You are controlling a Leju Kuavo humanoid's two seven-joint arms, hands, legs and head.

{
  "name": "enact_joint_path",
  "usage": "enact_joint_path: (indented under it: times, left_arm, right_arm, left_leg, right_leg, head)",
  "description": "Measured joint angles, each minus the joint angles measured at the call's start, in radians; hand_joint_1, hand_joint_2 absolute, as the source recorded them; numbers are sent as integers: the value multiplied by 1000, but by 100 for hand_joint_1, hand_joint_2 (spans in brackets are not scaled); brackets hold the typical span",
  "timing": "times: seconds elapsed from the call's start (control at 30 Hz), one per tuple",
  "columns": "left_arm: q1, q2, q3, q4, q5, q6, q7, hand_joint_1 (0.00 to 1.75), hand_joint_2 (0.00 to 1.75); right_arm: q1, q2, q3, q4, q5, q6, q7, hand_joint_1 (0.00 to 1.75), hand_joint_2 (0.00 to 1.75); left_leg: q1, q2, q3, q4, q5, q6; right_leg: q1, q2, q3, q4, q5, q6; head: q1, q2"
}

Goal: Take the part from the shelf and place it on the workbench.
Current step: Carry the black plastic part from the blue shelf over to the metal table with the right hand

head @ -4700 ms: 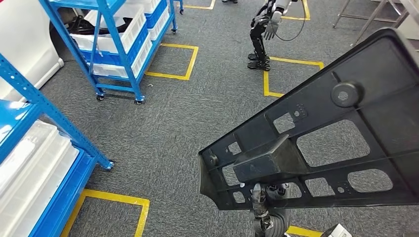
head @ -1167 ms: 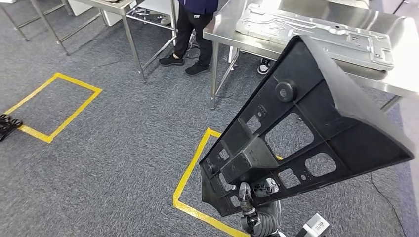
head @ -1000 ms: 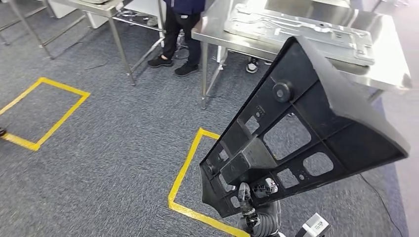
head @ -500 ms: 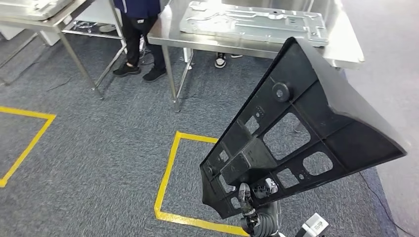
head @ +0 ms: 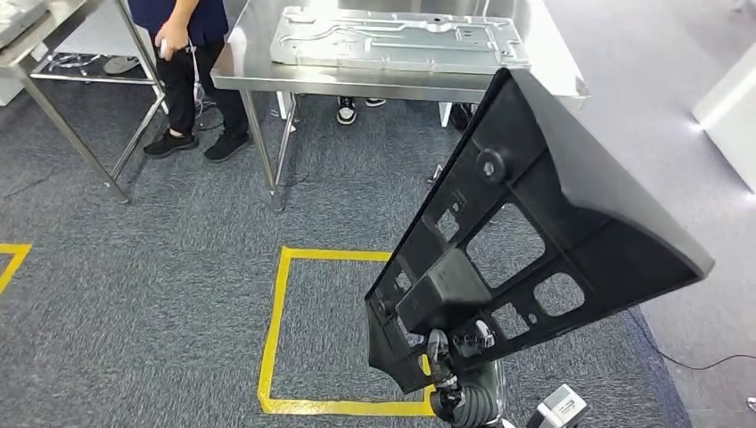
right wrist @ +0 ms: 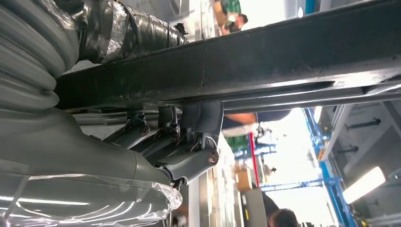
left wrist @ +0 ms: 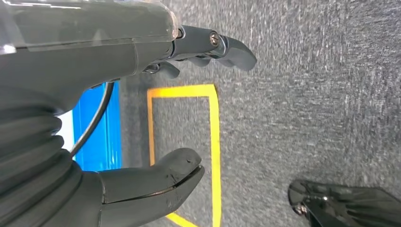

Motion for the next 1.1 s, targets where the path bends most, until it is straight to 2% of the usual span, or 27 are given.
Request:
enact_joint_path:
  times: [0.03, 0.07, 0.1, 0.17, 0.2, 0.23, 0.3, 0.37, 0.4, 0.43, 0.47, 0.53, 0.57, 0.6, 0.67, 0.7, 0.73, 0.77, 0.83, 0.9, 0.93, 0.97, 1.03, 1.07, 1.1]
  left_arm:
    - [2, 0, 0, 0, -2, 0, 0, 0, 175]
    - [3, 0, 0, 0, -2, 0, 1, 0, 175]
    - [3, 1, 0, 0, -3, 0, 2, 0, 175]
    - [2, 0, 0, 0, -3, 0, 3, 0, 175]
    - [1, -1, 0, 0, -3, 0, 3, 0, 175]
    - [-1, -2, 0, 0, -3, 0, 3, 0, 175]
    - [-3, -2, 0, 1, -4, 0, 4, 0, 175]
    - [-5, -2, 0, 1, -4, 0, 6, 0, 175]
    - [-6, -2, 0, 1, -4, 0, 6, 0, 175]
    - [-7, -1, 0, 1, -4, 0, 7, 0, 175]
    - [-7, -1, 0, 1, -4, 0, 7, 0, 175]
    - [-5, -1, 0, 1, -4, 0, 8, 0, 175]
    - [-2, -1, 0, 1, -4, 0, 9, 0, 175]
    - [2, 0, 0, 1, -4, 0, 10, 0, 175]
    - [6, 2, 0, 1, -4, 0, 12, 0, 175]
    - [6, 3, 0, 1, -4, 0, 12, 0, 175]
    - [5, 3, 0, 1, -4, 0, 12, 0, 175]
    - [4, 3, 1, 1, -4, 0, 12, 0, 175]
    - [1, 3, 1, 2, -4, 0, 13, 0, 175]
    - [3, 2, 1, 2, -4, 0, 14, 0, 175]
    - [3, 2, 1, 2, -5, 0, 15, 0, 175]
    - [4, 2, 1, 2, -6, 0, 15, 0, 175]
    - [4, 3, 1, 2, -8, 0, 15, 0, 175]
    - [4, 3, 1, 2, -8, 0, 15, 0, 175]
    - [4, 3, 1, 2, -8, 0, 15, 0, 175]
  right_arm:
    - [-1, 0, 2, 2, 8, -4, 1, 175, 175]
    - [-2, -1, 5, 4, 15, -8, 2, 175, 175]
    - [-3, -2, 7, 6, 20, -12, 4, 175, 175]
    - [-5, -4, 11, 7, 28, -19, 8, 175, 175]
    - [-7, -4, 13, 8, 31, -23, 11, 175, 175]
    - [-9, -6, 15, 9, 34, -28, 13, 175, 175]
    - [-12, -8, 19, 11, 38, -36, 14, 175, 175]
    - [-13, -9, 22, 11, 39, -42, 15, 175, 175]
    - [-14, -9, 24, 11, 39, -45, 15, 175, 175]
    - [-15, -10, 25, 12, 40, -47, 16, 175, 175]
    - [-17, -10, 28, 13, 41, -49, 17, 175, 175]
    - [-20, -11, 31, 16, 41, -52, 18, 175, 175]
    - [-21, -11, 31, 17, 42, -55, 19, 175, 175]
    - [-21, -11, 32, 19, 42, -58, 20, 175, 175]
    - [-21, -11, 32, 22, 42, -63, 21, 175, 175]
    - [-23, -12, 33, 23, 42, -64, 22, 175, 175]
    - [-24, -12, 34, 23, 42, -65, 23, 175, 175]
    - [-25, -13, 36, 24, 43, -66, 26, 175, 175]
    - [-27, -15, 39, 25, 47, -72, 31, 175, 175]
    - [-29, -18, 40, 25, 52, -80, 33, 175, 175]
    - [-29, -19, 40, 25, 54, -84, 34, 175, 175]
    - [-30, -20, 41, 25, 56, -88, 35, 175, 175]
    - [-30, -21, 42, 27, 58, -95, 38, 175, 175]
    - [-30, -22, 43, 29, 57, -97, 41, 175, 175]
    - [-31, -23, 43, 29, 55, -98, 45, 175, 175]
  left_leg:
    - [-1, 7, 3, 0, -4, 0]
    - [-2, 12, 8, 0, -8, 0]
    - [-2, 16, 15, 0, -13, -1]
    - [-1, 22, 34, -1, -24, -5]
    - [-2, 25, 41, -2, -31, -8]
    - [-2, 27, 45, -4, -36, -13]
    - [-3, 32, 52, -13, -43, -24]
    - [-6, 36, 68, -20, -50, -35]
    - [-7, 36, 67, -4, -57, -39]
    - [-7, 34, 50, 37, -71, -42]
    - [-6, 32, 14, 100, -89, -44]
    - [-4, 31, -85, 233, -116, -49]
    - [-4, 31, -122, 266, -105, -51]
    - [-4, 31, -143, 262, -71, -52]
    - [-4, 31, -138, 167, 35, -51]
    - [-6, 31, -126, 118, 73, -50]
    - [-8, 31, -112, 77, 85, -44]
    - [-11, 30, -102, 56, 79, -37]
    - [-11, 29, -86, 34, 51, -19]
    - [-8, 29, -63, 17, 42, -6]
    - [-5, 29, -47, 7, 37, -2]
    - [-4, 28, -30, -3, 31, 1]
    - [-4, 27, 4, -17, 16, 3]
    - [-4, 27, 23, -21, 6, 2]
    - [-4, 26, 42, -24, -6, 1]
  right_leg:
    - [-2, -7, -29, 49, -10, 2]
    - [-3, -9, -43, 66, 0, 3]
    - [-3, -9, -37, 47, 26, 2]
    - [0, -12, 20, -75, 99, -9]
    - [5, -16, 51, -134, 119, -17]
    - [10, -19, 72, -176, 124, -24]
    - [17, -21, 85, -201, 108, -35]
    - [13, -16, 104, -219, 101, -43]
    - [9, -15, 120, -232, 99, -49]
    - [5, -15, 138, -244, 95, -54]
    - [4, -15, 153, -251, 89, -58]
    - [4, -14, 178, -253, 68, -62]
    - [4, -11, 193, -253, 56, -62]
    - [4, -8, 211, -253, 42, -61]
    - [3, -3, 249, -253, 11, -55]
    - [4, -1, 263, -252, -4, -50]
    - [6, -1, 271, -252, -18, -43]
    - [7, -1, 276, -255, -27, -37]
    - [8, 0, 282, -251, -25, -26]
    - [7, -2, 262, -198, -5, -15]
    - [6, -4, 231, -147, 1, -11]
    - [4, -6, 187, -87, -6, -8]
    - [1, -8, 94, 11, -58, -3]
    - [-1, -9, 57, 31, -87, -1]
    - [-1, -9, 34, 24, -100, 0]
  head:
    - [0, 0]
    - [0, 0]
    - [0, 0]
    - [0, 0]
    - [0, 0]
    - [0, 0]
    - [0, 0]
    - [0, 0]
    - [-1, 0]
    - [-1, 0]
    - [-1, 0]
    - [-1, 0]
    - [-1, 0]
    - [-1, 0]
    - [-1, 0]
    - [-1, 0]
    - [-2, 0]
    - [-2, 0]
    - [-3, 0]
    - [-2, 0]
    - [-2, 0]
    - [-2, 0]
    - [-2, 0]
    - [-2, 0]
    - [-2, 0]
